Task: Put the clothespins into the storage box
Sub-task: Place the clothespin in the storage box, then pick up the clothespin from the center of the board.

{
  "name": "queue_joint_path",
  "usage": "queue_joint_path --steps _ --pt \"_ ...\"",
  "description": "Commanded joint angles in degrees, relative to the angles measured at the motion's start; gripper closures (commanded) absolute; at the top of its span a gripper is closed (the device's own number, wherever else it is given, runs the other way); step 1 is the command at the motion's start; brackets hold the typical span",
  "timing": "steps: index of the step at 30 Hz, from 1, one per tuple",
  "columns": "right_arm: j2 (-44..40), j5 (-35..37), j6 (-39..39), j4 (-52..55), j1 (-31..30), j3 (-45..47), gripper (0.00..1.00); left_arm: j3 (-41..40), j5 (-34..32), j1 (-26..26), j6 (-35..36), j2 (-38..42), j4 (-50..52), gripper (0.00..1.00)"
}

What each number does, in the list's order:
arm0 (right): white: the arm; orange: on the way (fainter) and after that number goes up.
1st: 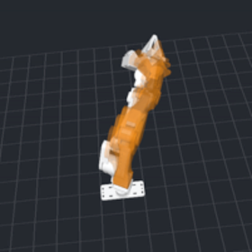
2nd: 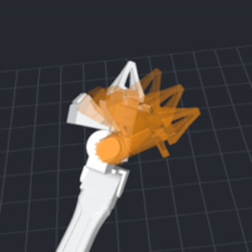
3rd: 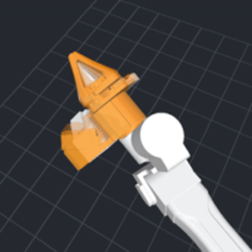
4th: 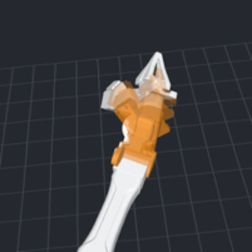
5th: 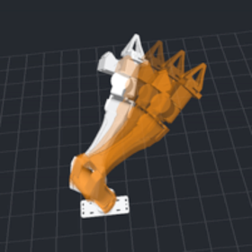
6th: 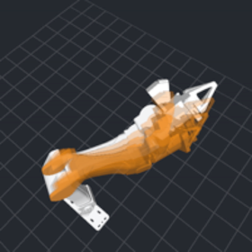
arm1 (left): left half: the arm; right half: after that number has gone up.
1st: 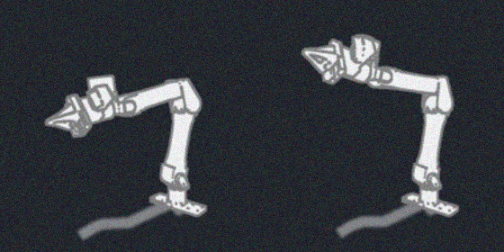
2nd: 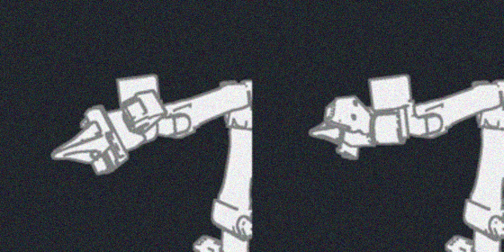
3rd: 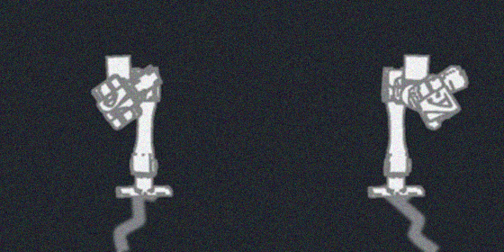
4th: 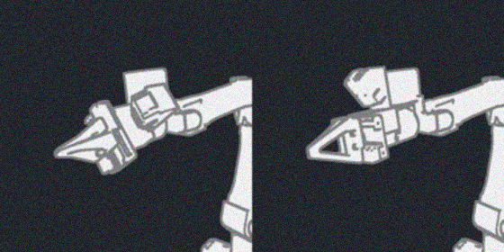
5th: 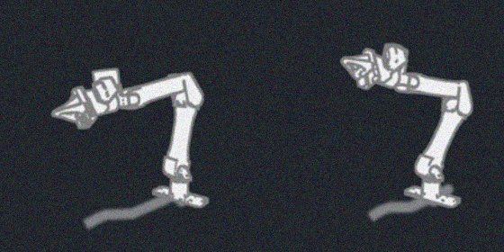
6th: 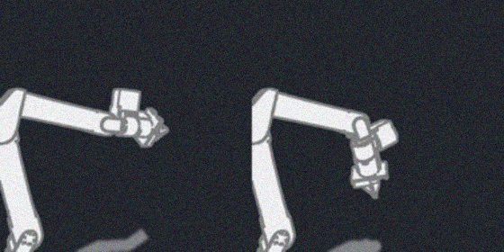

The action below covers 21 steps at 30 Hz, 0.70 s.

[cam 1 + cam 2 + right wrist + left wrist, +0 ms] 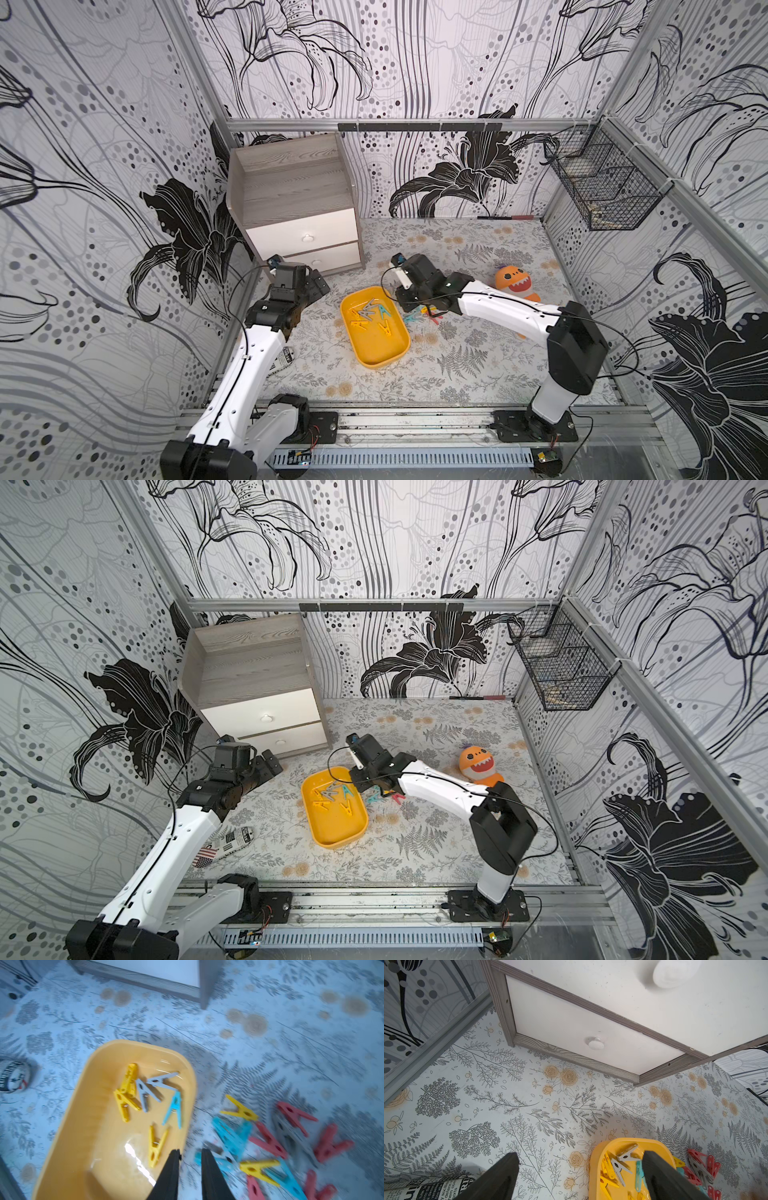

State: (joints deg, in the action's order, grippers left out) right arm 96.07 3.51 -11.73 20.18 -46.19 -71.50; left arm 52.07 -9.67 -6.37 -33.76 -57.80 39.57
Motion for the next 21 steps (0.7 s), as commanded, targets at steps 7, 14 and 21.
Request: queue_joint_path --steps 7,14,21 --pt "-5.9 2.0 -2.1 1.8 5.3 15.6 0.75 0.2 1.2 -0.2 1.0 0.2 -1.7 0.03" --pt "-3.1 2.2 -2.3 0.3 5.9 18.0 0.75 -2.2 1.4 -3.7 0.8 0.7 -1.5 0.03" --pt "1.1 0.8 -1.8 -1.2 6.1 16.4 0.76 -3.5 1.0 -5.3 0.3 0.8 -1.5 0.03"
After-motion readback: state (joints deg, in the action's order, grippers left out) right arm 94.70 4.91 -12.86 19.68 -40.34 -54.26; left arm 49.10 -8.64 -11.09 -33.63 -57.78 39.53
